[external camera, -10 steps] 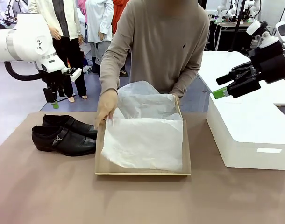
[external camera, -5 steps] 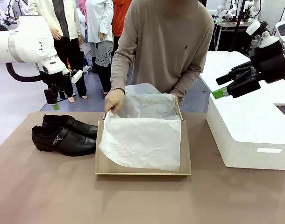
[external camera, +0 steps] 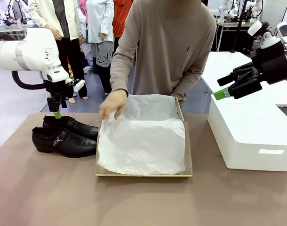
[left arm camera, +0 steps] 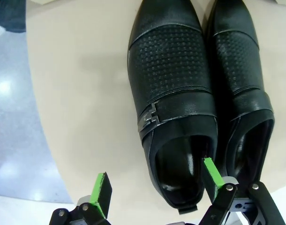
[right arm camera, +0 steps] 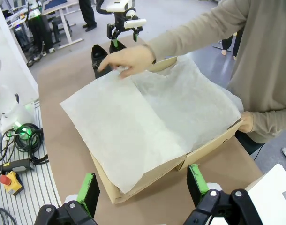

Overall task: Pack the shoes into the box.
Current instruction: Place one shoe of the Shoes into the Shoes Box.

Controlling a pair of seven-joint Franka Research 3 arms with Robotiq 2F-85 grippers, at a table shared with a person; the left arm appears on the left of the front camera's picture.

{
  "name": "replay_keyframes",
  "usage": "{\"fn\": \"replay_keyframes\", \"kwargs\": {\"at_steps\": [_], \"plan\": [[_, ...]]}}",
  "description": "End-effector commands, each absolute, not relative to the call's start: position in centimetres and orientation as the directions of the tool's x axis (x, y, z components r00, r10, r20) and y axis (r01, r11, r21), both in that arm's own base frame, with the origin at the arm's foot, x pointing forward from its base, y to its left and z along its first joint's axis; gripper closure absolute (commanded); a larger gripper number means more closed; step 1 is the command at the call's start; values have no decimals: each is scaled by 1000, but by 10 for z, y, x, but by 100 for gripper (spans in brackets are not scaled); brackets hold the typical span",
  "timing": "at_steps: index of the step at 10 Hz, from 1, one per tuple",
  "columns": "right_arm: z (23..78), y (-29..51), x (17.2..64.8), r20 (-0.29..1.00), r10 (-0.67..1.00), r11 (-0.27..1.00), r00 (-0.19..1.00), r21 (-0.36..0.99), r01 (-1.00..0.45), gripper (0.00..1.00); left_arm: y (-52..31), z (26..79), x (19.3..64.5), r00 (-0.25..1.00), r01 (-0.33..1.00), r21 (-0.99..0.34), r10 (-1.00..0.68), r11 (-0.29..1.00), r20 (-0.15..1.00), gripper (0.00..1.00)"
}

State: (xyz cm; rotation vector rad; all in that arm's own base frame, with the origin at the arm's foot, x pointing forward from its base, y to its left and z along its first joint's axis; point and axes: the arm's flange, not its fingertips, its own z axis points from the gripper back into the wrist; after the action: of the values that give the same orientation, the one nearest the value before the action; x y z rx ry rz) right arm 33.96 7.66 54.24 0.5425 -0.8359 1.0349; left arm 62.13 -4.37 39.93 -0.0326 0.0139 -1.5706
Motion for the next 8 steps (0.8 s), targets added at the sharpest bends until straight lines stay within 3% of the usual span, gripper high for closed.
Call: {"fn": "replay_keyframes", "kwargs": {"at_steps": [1,8], "plan": [[541,77,344,829,515,406,219,-10,-914,0,-42,399,635,1,999,-36,-1000,2,-18,0],[541,77,344,829,515,406,219,-10,-914,0,-34,390,650,22,999,-27,-999,23,-31,0]]}}
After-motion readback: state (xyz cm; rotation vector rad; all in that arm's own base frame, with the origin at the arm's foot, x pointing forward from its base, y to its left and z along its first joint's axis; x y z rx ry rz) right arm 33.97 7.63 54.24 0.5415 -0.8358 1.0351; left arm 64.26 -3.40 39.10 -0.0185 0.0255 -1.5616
